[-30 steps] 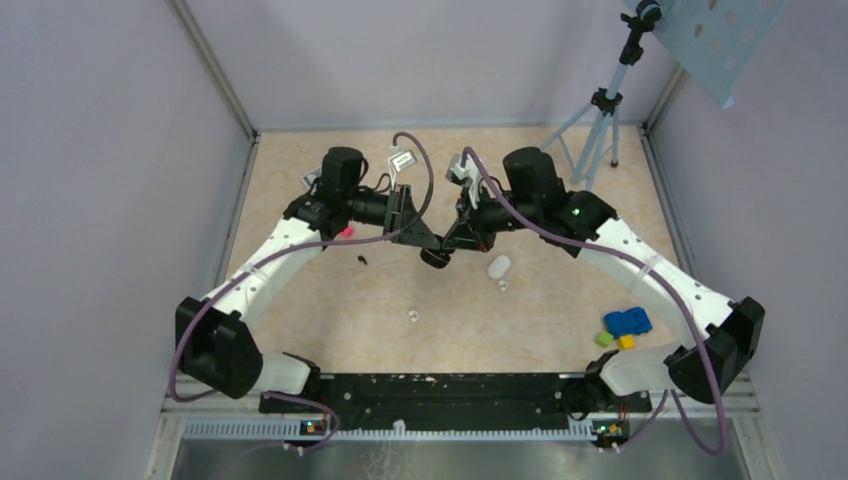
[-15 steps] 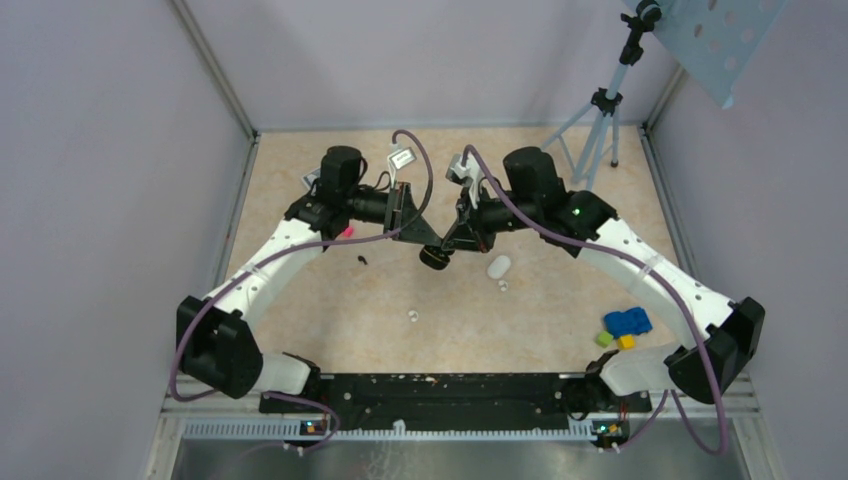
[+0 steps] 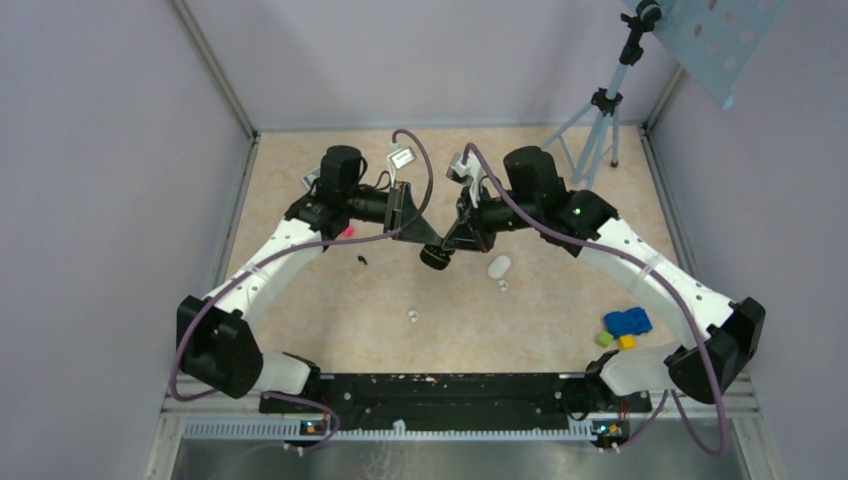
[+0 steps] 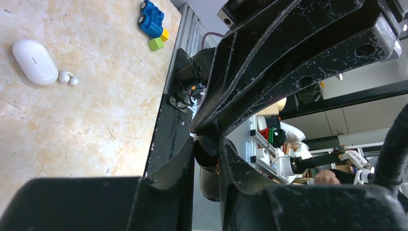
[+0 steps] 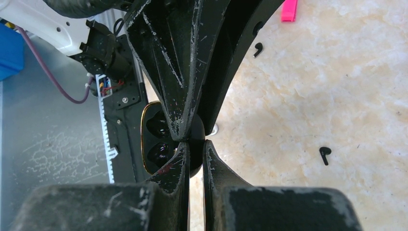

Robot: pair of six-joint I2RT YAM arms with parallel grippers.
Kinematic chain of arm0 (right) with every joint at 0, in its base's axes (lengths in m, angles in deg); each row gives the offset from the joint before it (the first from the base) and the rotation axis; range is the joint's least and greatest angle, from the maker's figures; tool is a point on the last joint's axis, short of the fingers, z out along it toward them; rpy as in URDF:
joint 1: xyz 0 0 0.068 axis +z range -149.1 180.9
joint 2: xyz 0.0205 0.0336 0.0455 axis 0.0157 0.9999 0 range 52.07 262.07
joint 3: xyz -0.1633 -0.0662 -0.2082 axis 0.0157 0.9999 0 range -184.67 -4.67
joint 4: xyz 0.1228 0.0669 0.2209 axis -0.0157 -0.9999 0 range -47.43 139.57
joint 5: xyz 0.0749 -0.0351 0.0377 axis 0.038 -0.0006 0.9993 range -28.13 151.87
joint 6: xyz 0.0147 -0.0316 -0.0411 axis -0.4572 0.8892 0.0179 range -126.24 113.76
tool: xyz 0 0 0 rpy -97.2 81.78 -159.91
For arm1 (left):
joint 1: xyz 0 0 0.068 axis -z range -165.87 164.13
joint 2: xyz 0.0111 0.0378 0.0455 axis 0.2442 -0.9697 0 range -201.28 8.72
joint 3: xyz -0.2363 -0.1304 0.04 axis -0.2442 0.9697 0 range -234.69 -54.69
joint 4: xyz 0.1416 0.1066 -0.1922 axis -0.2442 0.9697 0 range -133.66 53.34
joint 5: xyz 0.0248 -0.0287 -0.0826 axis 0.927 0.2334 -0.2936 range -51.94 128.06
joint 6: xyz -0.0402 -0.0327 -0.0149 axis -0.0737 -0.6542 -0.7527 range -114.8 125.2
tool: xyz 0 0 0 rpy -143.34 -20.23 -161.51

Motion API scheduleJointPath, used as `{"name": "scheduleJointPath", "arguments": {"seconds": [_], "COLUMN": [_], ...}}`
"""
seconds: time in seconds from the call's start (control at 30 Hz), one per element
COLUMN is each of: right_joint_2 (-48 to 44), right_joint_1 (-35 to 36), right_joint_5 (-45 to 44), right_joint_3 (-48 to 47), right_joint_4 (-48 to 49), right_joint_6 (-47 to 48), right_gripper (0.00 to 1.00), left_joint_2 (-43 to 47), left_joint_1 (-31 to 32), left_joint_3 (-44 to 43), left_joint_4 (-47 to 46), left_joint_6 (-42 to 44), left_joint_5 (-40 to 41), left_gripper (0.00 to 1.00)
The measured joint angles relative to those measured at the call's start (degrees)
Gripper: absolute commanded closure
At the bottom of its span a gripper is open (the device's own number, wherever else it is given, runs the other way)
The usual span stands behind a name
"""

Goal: Insert the wireless bluetooth earbuds into the charging case
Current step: Pass from the right arm to the left, then pass from the left arm to the right

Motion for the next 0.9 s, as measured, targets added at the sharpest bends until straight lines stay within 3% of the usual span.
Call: {"name": "scheduleJointPath", "arguments": {"seconds": [0.13,0.3,0.67,0.9], "right_joint_2": [0.0,-0.15,-4.74,-7.48], "right_joint_1": [0.09,0.11,0.09,-1.57], "right_joint_5": [-0.85,-5.16,-18.6,-25.24], "right_joint_3": [-0.37,-0.7,-0.63,-0.5], "right_joint_4": [-0.63,-1.07,-0.9,1.18], "right_joint_6": [-0.57,-1.75,-7.65,-20.11], "right_gripper": [0.68,0.51,0.41,0.41], "left_joint_2": [0.0,0.0,0.0,0.15], "left_joint_1": [0.0,-0.04,-0.87,-1.97], "left_joint_3": [0.0,0.0,0.0,0.0], "left_joint_4": [-0.24,0.0,0.02,0.92], "left_joint_6": [0.11,0.57,1.16,2.47], "left_joint_5": [0.13,0.7,1.99,6.64], "left_gripper": [1.0,1.0,1.0,1.0]}}
